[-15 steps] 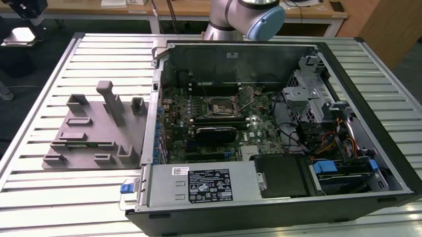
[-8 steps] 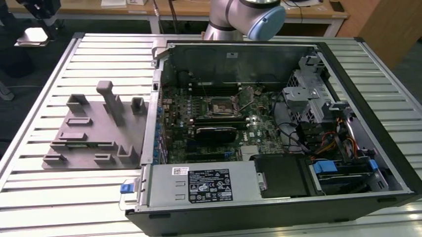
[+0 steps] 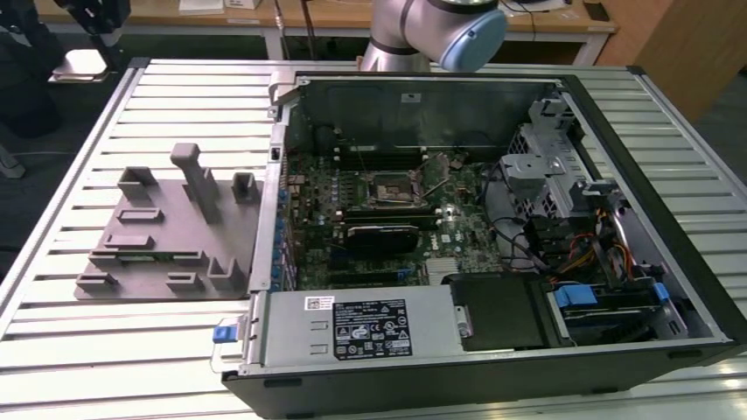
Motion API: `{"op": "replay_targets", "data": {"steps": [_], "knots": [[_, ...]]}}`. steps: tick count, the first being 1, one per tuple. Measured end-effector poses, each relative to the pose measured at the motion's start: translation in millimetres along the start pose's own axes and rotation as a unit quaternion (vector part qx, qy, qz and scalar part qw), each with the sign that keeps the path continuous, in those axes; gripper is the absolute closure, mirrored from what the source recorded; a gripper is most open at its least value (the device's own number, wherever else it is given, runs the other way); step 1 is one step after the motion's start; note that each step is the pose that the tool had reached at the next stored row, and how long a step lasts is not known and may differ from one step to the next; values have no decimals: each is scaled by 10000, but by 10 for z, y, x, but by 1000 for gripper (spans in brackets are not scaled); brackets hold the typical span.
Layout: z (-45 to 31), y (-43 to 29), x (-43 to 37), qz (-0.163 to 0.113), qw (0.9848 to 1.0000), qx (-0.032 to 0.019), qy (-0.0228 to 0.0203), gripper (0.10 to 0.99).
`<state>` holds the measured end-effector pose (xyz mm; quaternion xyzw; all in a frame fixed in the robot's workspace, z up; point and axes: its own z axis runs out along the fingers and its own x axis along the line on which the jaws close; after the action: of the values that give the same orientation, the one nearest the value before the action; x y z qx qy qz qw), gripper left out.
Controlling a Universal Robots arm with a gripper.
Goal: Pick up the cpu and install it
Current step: 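Pick up the cpu and move it towards the insertion slot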
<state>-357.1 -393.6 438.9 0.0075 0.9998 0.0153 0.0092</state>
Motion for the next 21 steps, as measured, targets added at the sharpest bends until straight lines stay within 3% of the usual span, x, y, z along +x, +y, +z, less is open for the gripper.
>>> {"op": "replay_targets", "data": {"steps": [11, 21], "knots": [[24, 4, -332, 1, 10000, 0, 6, 541], [110, 7, -651, 1, 10000, 0, 23, 541]]}}
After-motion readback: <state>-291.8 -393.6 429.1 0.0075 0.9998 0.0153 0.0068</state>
